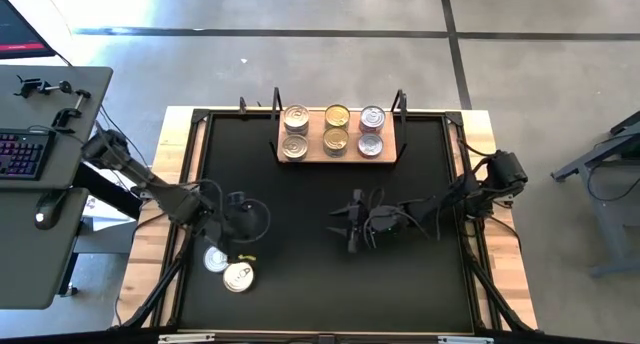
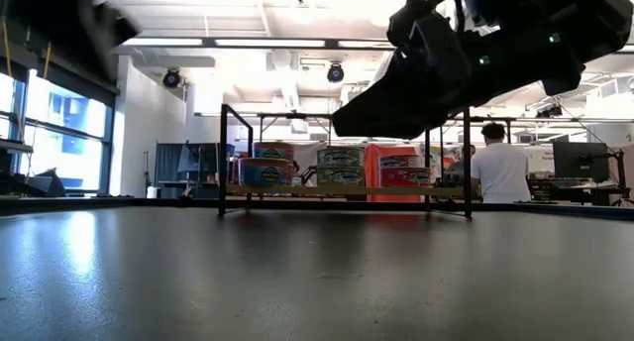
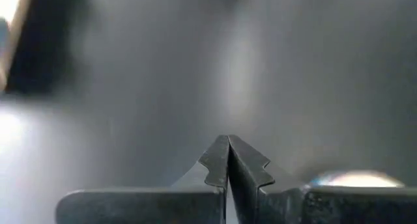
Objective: Stack canned seafood by type on shelf
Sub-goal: Stack the blue canned tuna on the bottom blue canned tuna
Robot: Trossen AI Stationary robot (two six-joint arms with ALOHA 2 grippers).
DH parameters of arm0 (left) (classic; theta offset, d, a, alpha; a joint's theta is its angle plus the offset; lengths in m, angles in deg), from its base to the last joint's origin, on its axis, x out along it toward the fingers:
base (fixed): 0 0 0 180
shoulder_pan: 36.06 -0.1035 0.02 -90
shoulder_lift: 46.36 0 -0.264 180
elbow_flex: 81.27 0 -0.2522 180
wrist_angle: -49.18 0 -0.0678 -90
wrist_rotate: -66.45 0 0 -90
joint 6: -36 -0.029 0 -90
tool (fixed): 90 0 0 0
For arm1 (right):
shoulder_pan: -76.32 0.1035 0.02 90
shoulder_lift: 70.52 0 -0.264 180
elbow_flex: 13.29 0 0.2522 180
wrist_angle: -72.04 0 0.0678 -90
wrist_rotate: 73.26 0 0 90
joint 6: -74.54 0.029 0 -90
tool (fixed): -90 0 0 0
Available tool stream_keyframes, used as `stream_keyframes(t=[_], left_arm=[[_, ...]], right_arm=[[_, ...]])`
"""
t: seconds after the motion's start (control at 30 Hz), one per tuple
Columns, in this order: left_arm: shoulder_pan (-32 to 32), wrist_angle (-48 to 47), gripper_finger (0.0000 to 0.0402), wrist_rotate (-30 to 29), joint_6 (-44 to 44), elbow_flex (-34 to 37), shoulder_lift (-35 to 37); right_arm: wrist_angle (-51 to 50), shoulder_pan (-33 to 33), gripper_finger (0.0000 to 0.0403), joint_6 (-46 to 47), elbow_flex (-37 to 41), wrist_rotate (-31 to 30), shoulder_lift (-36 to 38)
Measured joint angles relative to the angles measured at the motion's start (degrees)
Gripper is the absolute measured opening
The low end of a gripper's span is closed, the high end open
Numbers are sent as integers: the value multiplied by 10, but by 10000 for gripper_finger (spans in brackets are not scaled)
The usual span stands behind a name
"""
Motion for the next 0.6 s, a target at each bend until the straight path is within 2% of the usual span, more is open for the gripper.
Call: stream_keyframes(t=[0.1, 0.23, 0.3, 0.4, 0.5, 0.6], left_arm=[[32, -90, 0, 45, 115, -2, -8], [95, -120, 0, 98, 223, -2, -25], [126, -87, 0, 108, 257, -2, -35], [155, 12, 0, 109, 279, 6, -55], [161, 96, 0, 119, 259, 29, -91], [152, 134, 0, 124, 223, 45, -133]], right_arm=[[3, 0, 197, -8, -5, 0, -2], [4, 0, 197, -18, -5, 0, -3], [7, 0, 197, -18, -5, 0, -3], [13, 0, 197, -22, -5, 0, -3], [18, 0, 197, -33, -5, 0, -3], [18, 0, 197, -34, -5, 0, -3]])
